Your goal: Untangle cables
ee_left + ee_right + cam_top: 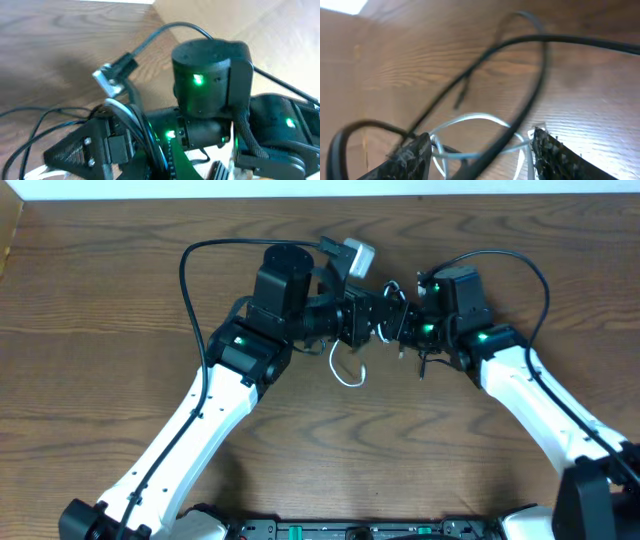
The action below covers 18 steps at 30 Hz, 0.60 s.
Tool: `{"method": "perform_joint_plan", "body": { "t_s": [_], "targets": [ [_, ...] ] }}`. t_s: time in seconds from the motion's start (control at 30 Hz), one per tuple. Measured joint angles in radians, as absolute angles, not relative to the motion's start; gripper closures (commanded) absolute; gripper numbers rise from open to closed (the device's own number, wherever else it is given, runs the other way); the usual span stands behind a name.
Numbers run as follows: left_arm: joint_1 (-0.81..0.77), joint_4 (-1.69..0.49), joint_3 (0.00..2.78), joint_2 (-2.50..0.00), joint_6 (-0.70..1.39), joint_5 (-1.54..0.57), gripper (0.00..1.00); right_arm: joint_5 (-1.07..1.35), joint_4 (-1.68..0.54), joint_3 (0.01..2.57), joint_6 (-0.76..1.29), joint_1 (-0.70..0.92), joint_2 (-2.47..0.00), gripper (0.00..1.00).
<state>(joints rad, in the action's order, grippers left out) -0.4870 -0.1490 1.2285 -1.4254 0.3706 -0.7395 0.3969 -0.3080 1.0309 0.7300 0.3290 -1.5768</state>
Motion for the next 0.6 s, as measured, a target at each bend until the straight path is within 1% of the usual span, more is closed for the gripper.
{"method": "perform_joint_plan", "body": {
  "t_s": [0.17,0.3,0.37,0.47,0.57,0.6],
  "targets": [
    [-0.408,-0.138,1.216,-1.428,0.448,-0.731,0.92,0.392,-0.372,1.048,0.749,0.275,-1.61,0.4],
    [-0.346,-0.136,1.216,-1.406,0.463,-0.738,0.92,0.413,-0.389,1.048,0.681,0.194,-1.619,0.42],
    [-0.327,-0.155,1.217,-1.37,0.466,-0.739,0.92,0.435,-0.388,1.042,0.636,0.162,-1.634,0.45],
    [-0.321,-0.229,1.225,-1.333,0.44,-0.743,0.92,0.482,-0.397,1.038,0.568,0.135,-1.645,0.53],
    [-0.323,-0.337,1.231,-1.336,0.377,-0.73,0.92,0.507,-0.432,1.037,0.515,0.126,-1.645,0.69],
    [-0.323,-0.382,1.232,-1.34,0.355,-0.708,0.92,0.511,-0.443,1.037,0.502,0.119,-1.645,0.76]
  ]
}}
